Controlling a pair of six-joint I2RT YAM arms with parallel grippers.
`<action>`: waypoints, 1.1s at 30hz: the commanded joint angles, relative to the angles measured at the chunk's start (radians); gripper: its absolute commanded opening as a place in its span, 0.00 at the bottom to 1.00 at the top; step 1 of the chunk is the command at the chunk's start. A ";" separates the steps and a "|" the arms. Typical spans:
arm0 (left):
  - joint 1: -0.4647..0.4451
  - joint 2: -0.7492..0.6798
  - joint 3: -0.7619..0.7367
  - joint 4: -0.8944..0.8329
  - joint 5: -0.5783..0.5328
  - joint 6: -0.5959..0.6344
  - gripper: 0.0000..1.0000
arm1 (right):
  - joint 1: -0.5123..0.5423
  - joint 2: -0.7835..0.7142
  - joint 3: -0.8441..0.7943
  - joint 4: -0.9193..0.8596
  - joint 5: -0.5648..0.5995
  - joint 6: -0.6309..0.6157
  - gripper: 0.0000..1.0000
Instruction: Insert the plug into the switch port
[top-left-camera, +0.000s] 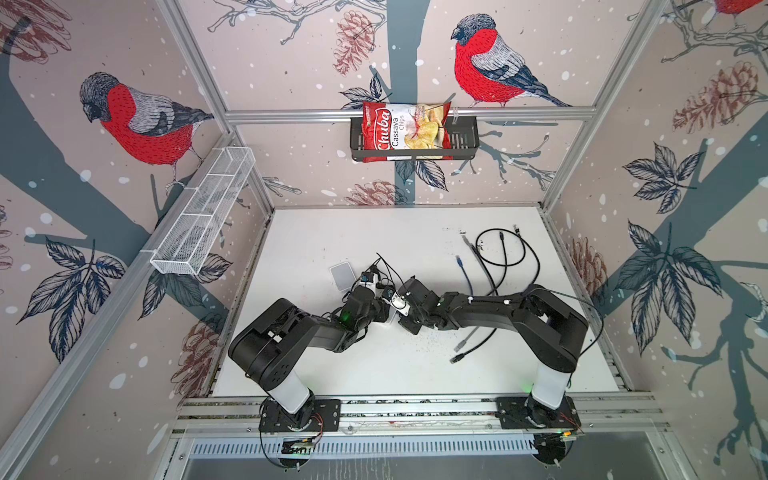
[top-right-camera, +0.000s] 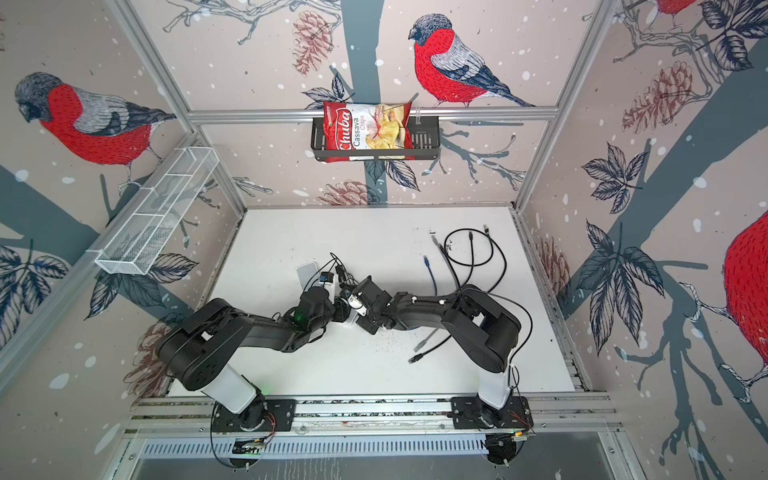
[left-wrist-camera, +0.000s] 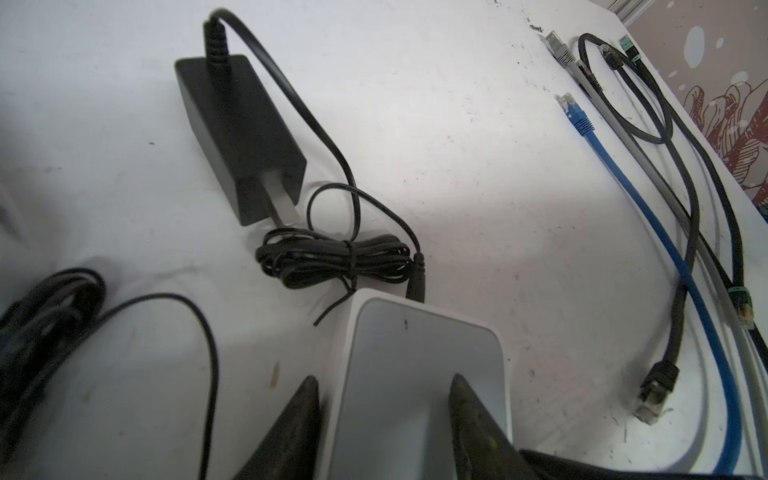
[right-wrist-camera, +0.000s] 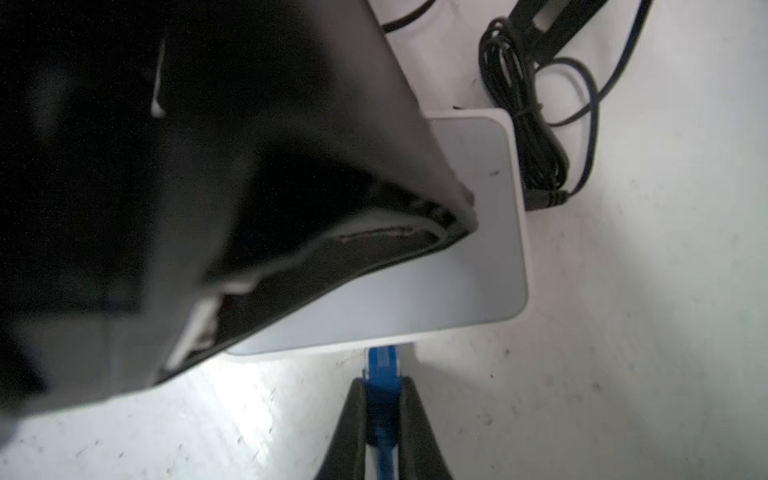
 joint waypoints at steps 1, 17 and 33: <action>-0.029 0.015 0.007 -0.054 0.266 -0.019 0.49 | 0.014 0.015 0.042 0.421 -0.130 -0.064 0.03; 0.042 -0.048 0.188 -0.343 0.128 0.072 0.57 | -0.052 0.017 -0.097 0.390 -0.010 0.002 0.03; 0.137 -0.056 0.275 -0.388 0.119 0.095 0.97 | -0.108 0.102 0.009 0.238 -0.035 -0.030 0.07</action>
